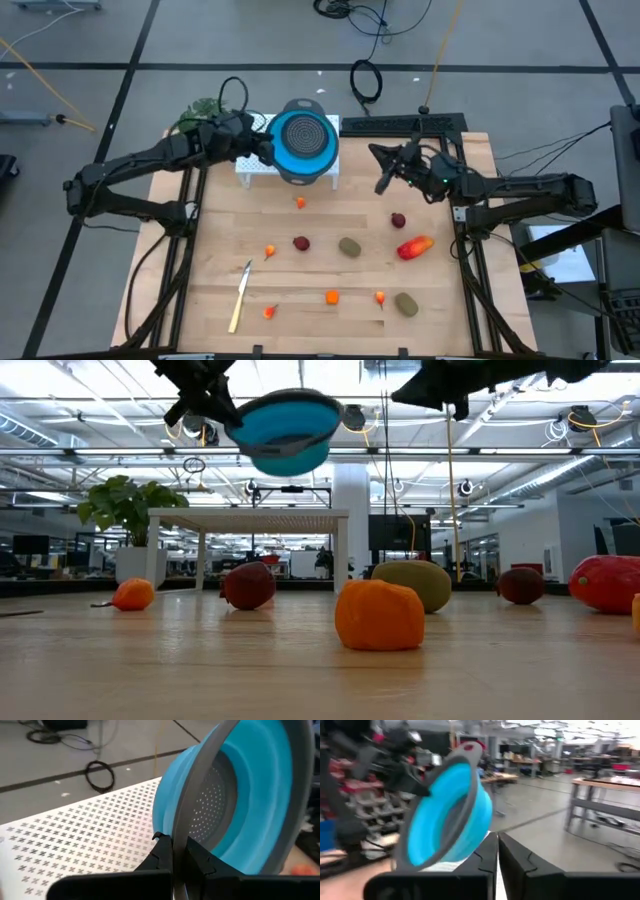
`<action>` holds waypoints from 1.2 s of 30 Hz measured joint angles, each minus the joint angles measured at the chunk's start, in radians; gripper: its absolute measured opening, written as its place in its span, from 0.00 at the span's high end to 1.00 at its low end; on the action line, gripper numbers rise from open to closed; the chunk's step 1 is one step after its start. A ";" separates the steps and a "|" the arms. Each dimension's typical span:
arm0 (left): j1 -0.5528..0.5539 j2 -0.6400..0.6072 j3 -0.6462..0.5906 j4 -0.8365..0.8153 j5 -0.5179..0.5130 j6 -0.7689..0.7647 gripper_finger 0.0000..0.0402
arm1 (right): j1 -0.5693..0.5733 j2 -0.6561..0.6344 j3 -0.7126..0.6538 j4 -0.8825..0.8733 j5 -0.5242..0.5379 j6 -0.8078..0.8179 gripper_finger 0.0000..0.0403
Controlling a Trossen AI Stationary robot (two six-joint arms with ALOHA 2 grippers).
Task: Pick & Place Fruit
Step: Put the blue strainer bowl on the shelf
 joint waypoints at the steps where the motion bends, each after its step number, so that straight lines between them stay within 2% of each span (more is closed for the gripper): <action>1: 0.010 -0.001 0.009 -0.008 0.026 -0.002 0.99 | 0.000 -0.017 -0.019 0.001 -0.016 0.007 0.97; 10: 0.130 -0.002 0.075 -0.107 0.201 -0.139 0.99 | 0.000 -0.134 -0.173 0.012 -0.255 -0.096 1.00; 20: 0.245 0.000 0.132 -0.228 0.306 -0.311 0.99 | 0.000 -0.219 -0.245 0.012 -0.485 -0.178 1.00; 36: 0.456 0.000 0.244 -0.463 0.465 -0.375 0.99 | 0.001 -0.223 -0.247 0.001 -0.636 -0.180 1.00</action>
